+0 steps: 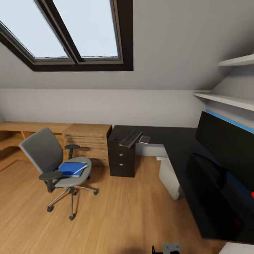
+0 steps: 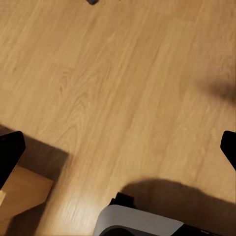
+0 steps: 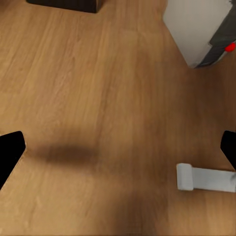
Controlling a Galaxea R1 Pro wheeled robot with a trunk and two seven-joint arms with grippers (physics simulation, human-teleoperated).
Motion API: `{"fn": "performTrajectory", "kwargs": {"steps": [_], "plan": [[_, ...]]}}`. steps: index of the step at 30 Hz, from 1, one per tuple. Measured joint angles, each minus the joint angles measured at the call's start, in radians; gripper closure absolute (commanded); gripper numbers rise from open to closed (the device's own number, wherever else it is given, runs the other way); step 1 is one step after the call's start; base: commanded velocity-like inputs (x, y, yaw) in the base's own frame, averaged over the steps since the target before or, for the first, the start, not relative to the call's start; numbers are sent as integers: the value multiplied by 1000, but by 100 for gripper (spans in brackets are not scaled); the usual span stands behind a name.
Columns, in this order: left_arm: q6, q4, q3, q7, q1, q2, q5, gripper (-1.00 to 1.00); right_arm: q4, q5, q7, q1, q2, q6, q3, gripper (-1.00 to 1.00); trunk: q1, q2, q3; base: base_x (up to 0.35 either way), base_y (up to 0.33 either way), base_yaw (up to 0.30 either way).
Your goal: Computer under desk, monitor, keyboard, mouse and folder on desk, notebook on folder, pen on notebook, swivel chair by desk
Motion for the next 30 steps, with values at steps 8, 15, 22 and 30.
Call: {"fn": "performTrajectory", "kwargs": {"steps": [8,15,22,30], "plan": [[0,0,0,0,0,0,0,-100,0,0,0,0,-1,0,-1,-100,0,0,0,322,55,109],[0,0,0,0,0,0,0,-100,0,-1,1,0,-1,0,-2,-100,0,0,0,324,3,6],[1,1,0,0,0,0,0,-100,2,-1,25,-1,-2,0,-2,-100,0,0,0,324,0,1],[1,2,0,0,0,0,0,-100,3,-1,111,0,-5,2,-3,-100,0,0,0,324,0,0]]}}
